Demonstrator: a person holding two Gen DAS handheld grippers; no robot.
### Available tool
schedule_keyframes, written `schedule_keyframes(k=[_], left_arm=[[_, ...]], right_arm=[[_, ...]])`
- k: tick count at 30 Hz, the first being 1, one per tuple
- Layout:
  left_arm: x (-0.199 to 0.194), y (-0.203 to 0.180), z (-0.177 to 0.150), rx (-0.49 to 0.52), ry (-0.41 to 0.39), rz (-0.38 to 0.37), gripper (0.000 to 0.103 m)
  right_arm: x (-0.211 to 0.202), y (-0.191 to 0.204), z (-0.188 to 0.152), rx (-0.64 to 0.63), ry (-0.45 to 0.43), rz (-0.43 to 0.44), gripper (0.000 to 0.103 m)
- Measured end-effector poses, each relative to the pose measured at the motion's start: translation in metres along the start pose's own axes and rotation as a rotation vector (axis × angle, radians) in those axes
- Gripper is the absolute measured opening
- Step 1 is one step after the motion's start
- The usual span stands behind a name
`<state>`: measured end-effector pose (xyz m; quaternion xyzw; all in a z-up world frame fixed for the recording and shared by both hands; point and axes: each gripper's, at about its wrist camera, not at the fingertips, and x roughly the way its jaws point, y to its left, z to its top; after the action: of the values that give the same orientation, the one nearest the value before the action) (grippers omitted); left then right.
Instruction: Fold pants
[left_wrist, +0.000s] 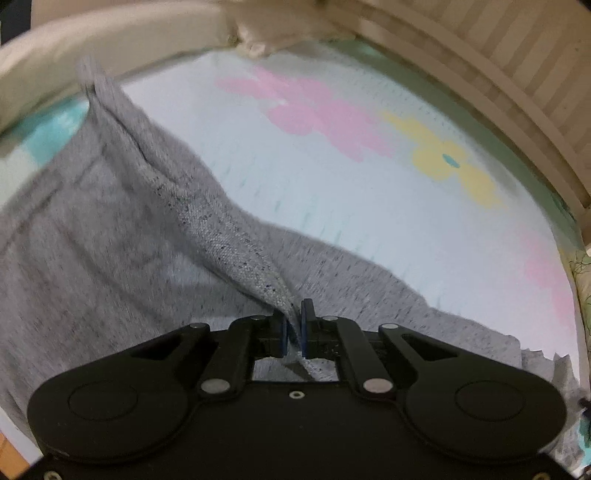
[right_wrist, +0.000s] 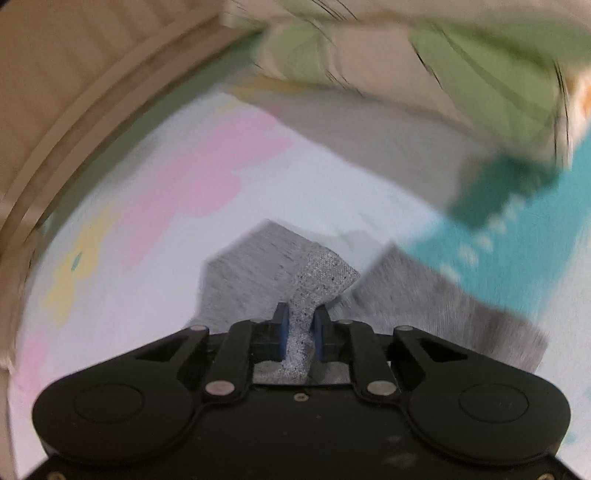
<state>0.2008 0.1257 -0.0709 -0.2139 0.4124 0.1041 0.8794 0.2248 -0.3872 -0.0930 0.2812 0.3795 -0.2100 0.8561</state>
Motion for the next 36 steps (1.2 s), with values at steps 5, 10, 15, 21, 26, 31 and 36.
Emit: schedule_keyframes(k=[5,10,15,21,26,31,36], left_arm=[[-0.044,-0.004,0.002,0.04,-0.089,-0.035,0.008],[-0.072,0.002,-0.017,0.074,-0.068,-0.063,0.008],[-0.068,0.01,-0.051,0.111,0.022,-0.036,0.008],[-0.063,0.017,-0.068,0.081,0.072,-0.013,0.008],[-0.072,0.013,-0.066,0.096,0.037,-0.026,0.008],[-0.057,0.024,-0.075,0.072,0.12,-0.003,0.008],[-0.054,0.034,-0.075,0.032,0.144,0.012,0.008]], right_arm=[[-0.053,0.012,0.017,-0.071,-0.068,0.045,0.014],[-0.062,-0.016,0.002,-0.081,-0.029,-0.014,0.014],[-0.034,-0.059,-0.024,0.016,0.072,-0.083,0.014],[-0.033,-0.07,-0.037,0.016,0.042,-0.074,0.014],[-0.067,-0.061,-0.037,-0.039,-0.033,-0.052,0.014],[-0.067,-0.068,-0.045,-0.053,0.0,-0.1,0.014],[-0.064,-0.084,-0.048,0.04,0.026,-0.089,0.014]])
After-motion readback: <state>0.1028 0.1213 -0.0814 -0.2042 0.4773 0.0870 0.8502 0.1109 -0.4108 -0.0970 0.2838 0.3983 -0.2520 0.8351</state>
